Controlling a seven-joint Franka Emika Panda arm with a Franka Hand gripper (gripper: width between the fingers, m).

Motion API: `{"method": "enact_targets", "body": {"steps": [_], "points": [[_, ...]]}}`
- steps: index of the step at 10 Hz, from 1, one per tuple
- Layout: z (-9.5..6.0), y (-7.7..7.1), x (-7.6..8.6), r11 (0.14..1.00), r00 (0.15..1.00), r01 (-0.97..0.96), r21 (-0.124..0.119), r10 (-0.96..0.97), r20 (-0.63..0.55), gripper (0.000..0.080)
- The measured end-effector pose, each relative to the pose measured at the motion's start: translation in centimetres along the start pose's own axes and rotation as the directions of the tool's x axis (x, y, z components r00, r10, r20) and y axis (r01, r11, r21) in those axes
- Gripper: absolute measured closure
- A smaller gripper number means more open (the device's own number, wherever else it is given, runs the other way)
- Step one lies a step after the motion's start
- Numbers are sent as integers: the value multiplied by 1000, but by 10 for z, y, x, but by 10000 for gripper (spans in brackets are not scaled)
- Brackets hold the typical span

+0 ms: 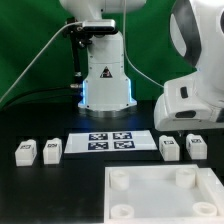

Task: Assemble one leg

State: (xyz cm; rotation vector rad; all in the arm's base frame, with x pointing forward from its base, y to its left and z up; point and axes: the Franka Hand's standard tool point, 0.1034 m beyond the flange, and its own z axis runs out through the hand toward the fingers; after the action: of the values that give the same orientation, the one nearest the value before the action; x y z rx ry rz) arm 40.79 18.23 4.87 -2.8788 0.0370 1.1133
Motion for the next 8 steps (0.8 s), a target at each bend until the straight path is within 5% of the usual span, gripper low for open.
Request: {"method": "enact_targets", "body": {"steps": [4, 8], "points": [[35, -7, 5, 1000, 1000, -3, -9, 3, -11, 151], [42, -6, 7, 1000, 1000, -3, -10, 3, -22, 151]]}}
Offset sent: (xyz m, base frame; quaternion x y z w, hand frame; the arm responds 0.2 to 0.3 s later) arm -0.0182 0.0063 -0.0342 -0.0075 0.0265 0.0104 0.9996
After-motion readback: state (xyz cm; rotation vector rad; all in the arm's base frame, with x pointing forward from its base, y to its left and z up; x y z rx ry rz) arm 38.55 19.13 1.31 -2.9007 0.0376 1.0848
